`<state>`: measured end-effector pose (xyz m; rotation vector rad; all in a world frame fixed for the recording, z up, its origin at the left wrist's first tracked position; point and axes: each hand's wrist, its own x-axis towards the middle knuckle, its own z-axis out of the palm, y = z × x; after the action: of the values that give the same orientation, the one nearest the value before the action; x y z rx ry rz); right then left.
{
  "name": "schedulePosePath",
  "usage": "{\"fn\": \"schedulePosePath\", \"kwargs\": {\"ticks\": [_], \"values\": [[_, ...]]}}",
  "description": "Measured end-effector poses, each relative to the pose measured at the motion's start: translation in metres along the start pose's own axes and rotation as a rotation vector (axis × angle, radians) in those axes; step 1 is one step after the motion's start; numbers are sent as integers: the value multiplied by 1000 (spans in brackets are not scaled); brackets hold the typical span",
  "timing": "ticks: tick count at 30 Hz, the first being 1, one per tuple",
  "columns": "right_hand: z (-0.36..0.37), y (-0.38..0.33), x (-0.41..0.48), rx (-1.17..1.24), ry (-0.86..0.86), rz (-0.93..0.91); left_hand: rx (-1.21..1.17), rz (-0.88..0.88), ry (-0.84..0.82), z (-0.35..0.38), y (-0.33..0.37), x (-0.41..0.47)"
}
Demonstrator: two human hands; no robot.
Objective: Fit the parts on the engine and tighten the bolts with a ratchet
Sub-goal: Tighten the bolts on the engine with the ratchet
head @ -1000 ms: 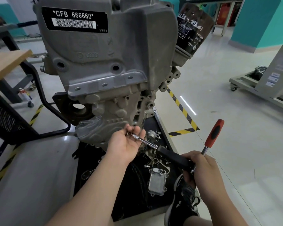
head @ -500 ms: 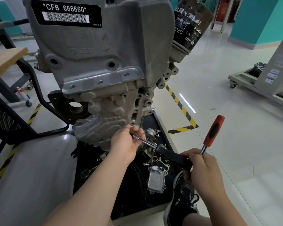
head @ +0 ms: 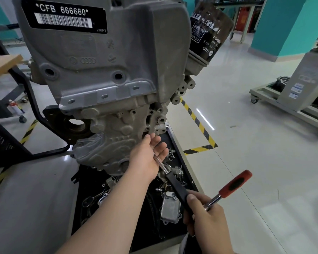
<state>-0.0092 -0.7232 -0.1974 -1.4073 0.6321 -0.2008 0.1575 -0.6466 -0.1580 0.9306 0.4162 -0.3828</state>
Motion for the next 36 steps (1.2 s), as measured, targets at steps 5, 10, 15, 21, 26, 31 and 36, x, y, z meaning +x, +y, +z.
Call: {"fn": "schedulePosePath", "kwargs": {"ticks": [5, 10, 15, 21, 26, 31, 36], "values": [[2, 6, -4, 46, 89, -17, -42, 0, 22, 0, -7, 2], [-2, 6, -2, 101, 86, -4, -40, -54, -54, 1, -6, 2], [2, 14, 0, 174, 21, 0, -37, -93, -101, 3, -5, 3], [10, 17, 3, 267, -9, 5, 66, -44, -104, 3, -4, 5], [20, 14, 3, 216, -51, -15, 79, 3, -75, 1, 6, 9], [23, 12, -1, 183, -76, 19, 128, -2, -63, 2, 8, 11], [30, 3, -7, 157, -100, -16, 187, 22, -66, 2, 8, 13]]}}
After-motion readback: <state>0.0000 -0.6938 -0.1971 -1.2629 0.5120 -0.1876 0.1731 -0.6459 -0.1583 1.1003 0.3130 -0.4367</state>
